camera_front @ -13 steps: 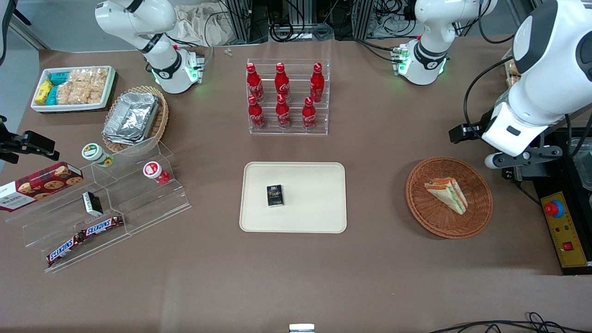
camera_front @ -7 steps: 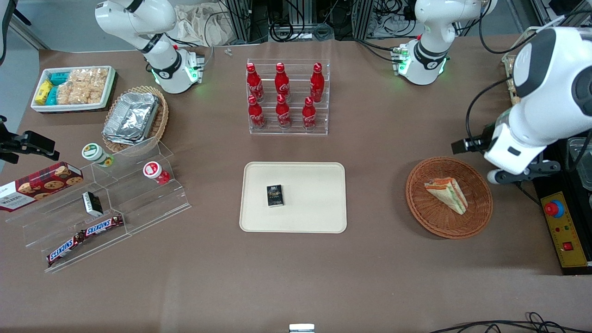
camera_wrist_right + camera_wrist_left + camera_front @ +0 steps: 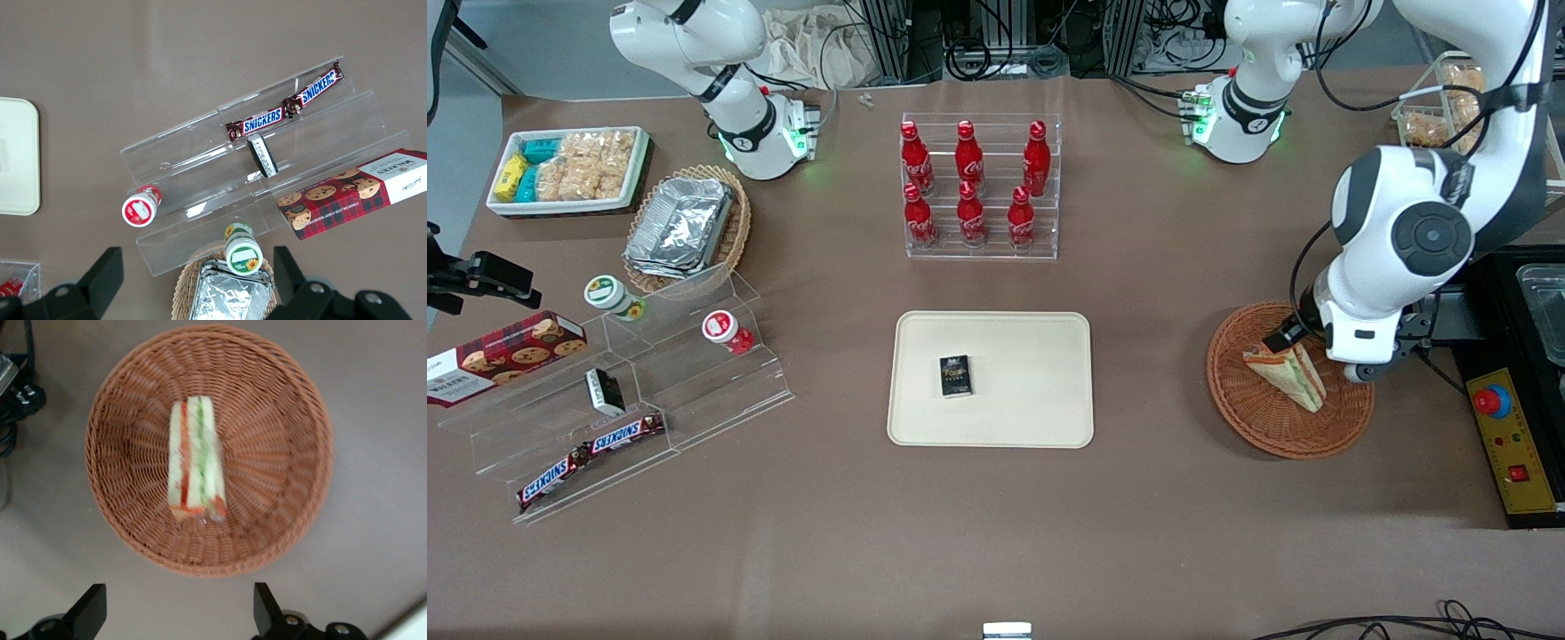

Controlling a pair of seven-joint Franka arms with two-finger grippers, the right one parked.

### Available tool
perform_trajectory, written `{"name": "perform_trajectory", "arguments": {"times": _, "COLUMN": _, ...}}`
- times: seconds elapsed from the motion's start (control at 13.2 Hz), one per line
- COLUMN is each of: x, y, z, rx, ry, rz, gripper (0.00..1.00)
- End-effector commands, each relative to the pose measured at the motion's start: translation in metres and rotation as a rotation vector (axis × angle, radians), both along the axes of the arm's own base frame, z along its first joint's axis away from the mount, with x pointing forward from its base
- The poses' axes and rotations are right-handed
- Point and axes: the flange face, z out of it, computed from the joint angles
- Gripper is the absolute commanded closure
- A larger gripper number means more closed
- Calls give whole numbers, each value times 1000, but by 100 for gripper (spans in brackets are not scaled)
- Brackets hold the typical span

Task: Place sandwich from basket to tray
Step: 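Move the left gripper over the sandwich in the wicker basket, then lower the open left gripper around the sandwich's upright edge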

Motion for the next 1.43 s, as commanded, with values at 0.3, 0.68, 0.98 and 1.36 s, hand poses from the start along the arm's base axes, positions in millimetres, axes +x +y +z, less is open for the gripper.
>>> {"name": "perform_trajectory", "arguments": {"times": 0.3, "x": 4, "y": 36, "z": -50, "rx": 2, "ry": -21, "rz": 103, "gripper": 1}}
{"name": "perform_trajectory", "arguments": {"times": 0.68, "x": 7, "y": 34, "z": -77, "rx": -23, "ry": -46, "rz": 105, "gripper": 1}}
{"name": "perform_trajectory", "arguments": {"times": 0.98, "x": 9, "y": 35, "z": -87, "rx": -30, "ry": -49, "rz": 106, "gripper": 1}}
{"name": "perform_trajectory", "arguments": {"times": 1.36, "x": 0, "y": 44, "z": -101, "rx": -33, "ry": -59, "rz": 122, "gripper": 1}}
